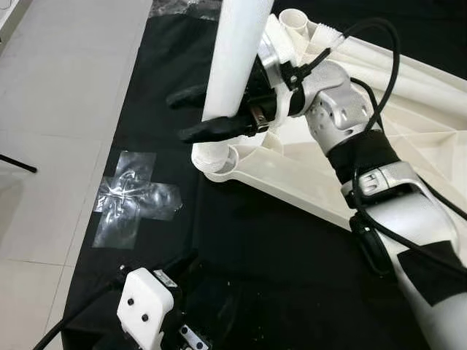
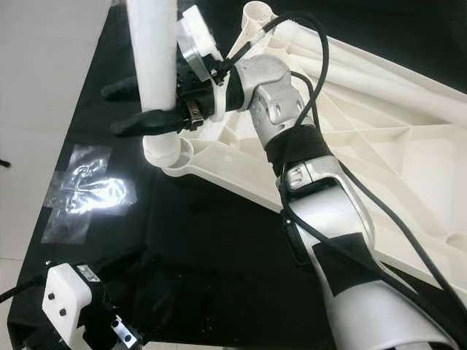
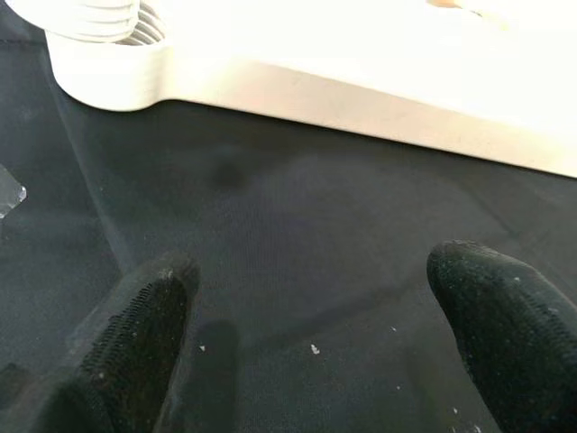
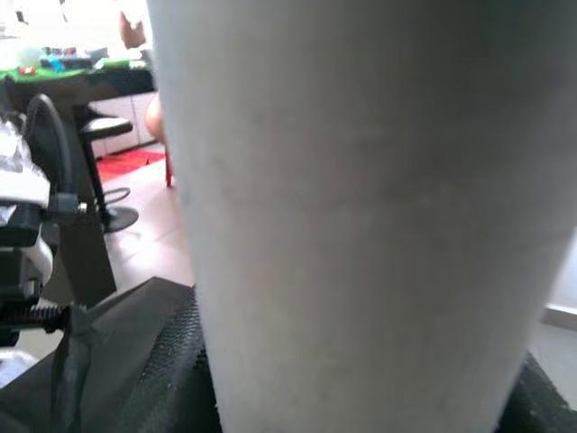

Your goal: Building children table

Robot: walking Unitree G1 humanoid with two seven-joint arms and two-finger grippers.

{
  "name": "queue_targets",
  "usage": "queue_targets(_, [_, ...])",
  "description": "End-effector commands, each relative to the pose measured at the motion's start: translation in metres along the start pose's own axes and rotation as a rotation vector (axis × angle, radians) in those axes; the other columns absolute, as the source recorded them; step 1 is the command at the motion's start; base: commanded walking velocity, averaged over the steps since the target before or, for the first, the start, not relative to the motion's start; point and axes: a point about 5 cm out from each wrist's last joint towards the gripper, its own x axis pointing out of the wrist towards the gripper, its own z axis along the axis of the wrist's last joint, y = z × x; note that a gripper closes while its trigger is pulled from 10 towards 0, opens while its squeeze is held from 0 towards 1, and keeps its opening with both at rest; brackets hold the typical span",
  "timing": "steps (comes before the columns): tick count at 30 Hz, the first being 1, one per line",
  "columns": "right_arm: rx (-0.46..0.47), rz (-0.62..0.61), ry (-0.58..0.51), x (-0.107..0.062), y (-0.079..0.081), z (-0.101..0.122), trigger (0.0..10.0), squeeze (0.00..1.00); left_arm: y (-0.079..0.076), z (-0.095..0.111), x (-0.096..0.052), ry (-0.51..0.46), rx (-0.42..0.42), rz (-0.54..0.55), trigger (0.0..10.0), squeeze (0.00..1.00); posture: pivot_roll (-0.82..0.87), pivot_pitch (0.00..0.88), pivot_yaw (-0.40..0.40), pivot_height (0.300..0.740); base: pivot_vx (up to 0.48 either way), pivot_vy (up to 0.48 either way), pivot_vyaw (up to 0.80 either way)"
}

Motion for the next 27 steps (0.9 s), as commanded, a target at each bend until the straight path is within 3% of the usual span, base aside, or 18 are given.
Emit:
queue_targets(1, [0.066,0.008,0.068,-0.004,0.005,-0.019,10.0,0.00,-0.006,-0.001,-0.004,0.013,-0.010,-0.017,10.0,0.00,0.13,0.494,-0.147,0.740,0.000,0.000,0.00])
queue_targets(14, [0.088,-0.011,0.126,-0.015,0.005,-0.022,10.0,0.00,-0.009,-0.001,-0.005,0.010,-0.014,-0.022,10.0,0.00,0.13,0.504,-0.144,0.740,0.000,0.000,0.00])
queue_targets(27, [0.120,0.046,0.159,-0.017,0.012,-0.022,10.0,0.00,-0.009,-0.001,-0.007,0.007,-0.015,-0.022,10.0,0.00,0.12,0.509,-0.144,0.740,0.000,0.000,0.00])
